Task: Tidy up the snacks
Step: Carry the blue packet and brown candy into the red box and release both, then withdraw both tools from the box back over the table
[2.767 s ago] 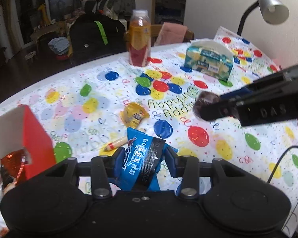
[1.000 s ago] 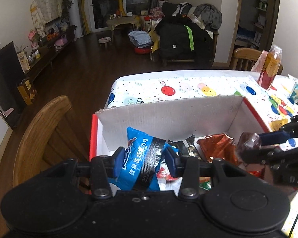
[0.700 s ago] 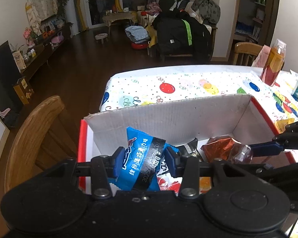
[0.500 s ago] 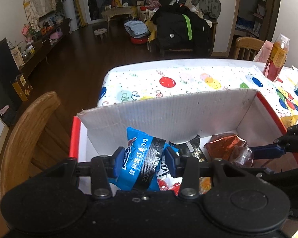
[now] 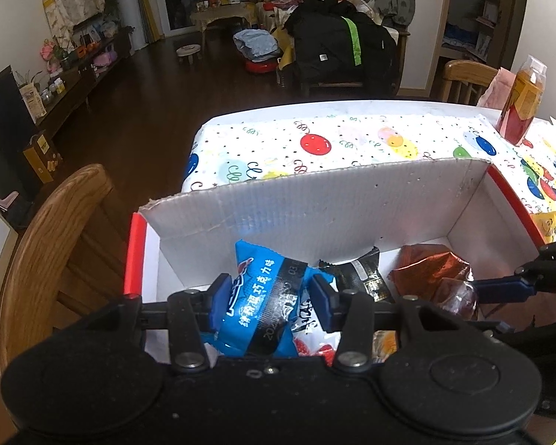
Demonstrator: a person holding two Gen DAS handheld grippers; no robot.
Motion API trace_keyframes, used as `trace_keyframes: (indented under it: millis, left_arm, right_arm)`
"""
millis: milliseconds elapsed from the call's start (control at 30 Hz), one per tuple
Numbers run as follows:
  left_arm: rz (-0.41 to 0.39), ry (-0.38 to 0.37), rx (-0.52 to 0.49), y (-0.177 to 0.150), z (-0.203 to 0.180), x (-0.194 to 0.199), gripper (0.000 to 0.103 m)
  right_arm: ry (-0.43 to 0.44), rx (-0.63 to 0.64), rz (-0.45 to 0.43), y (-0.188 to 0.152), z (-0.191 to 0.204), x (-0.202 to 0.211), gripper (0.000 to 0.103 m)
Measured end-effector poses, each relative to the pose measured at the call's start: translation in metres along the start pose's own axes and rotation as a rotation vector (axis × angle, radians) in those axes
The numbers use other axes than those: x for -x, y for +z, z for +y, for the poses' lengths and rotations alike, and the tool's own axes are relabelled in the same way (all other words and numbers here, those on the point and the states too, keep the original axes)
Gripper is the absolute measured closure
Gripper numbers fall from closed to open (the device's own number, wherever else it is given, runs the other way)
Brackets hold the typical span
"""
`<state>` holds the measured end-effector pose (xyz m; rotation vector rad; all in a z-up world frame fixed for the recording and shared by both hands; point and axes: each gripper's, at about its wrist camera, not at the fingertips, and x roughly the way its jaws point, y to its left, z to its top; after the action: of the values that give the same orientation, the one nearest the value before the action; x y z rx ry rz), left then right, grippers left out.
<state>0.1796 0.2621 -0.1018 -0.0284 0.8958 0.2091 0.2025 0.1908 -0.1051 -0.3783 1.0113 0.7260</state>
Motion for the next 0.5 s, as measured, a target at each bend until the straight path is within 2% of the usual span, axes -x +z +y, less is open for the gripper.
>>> trace_keyframes:
  millis: [33, 100, 133, 233, 333, 400, 500]
  left_arm:
    - [-0.003, 0.004, 0.003, 0.000, 0.001, 0.001, 0.054]
    - [-0.012, 0.013, 0.005, 0.000, 0.001, 0.004, 0.042]
    - [-0.019, 0.015, 0.004, 0.000, 0.001, 0.007, 0.041]
    - [-0.028, 0.013, 0.002, -0.002, 0.000, 0.013, 0.041]
    - [-0.037, 0.010, 0.004, -0.005, 0.000, 0.021, 0.039]
    - [-0.048, 0.009, 0.001, -0.007, -0.001, 0.027, 0.034]
    - [-0.060, 0.005, 0.001, -0.009, -0.004, 0.036, 0.032]
  right_arm:
    - [0.003, -0.006, -0.003, -0.001, -0.001, 0.001, 0.062]
    - [0.002, -0.015, -0.018, -0.002, -0.004, 0.006, 0.054]
    - [0.003, -0.019, -0.027, -0.003, -0.005, 0.009, 0.050]
    - [0.015, -0.034, -0.044, -0.006, -0.007, 0.017, 0.048]
    - [0.023, -0.046, -0.066, -0.008, -0.010, 0.027, 0.042]
    - [0.027, -0.054, -0.087, -0.010, -0.012, 0.036, 0.040]
    - [0.039, -0.070, -0.116, -0.013, -0.015, 0.051, 0.038]
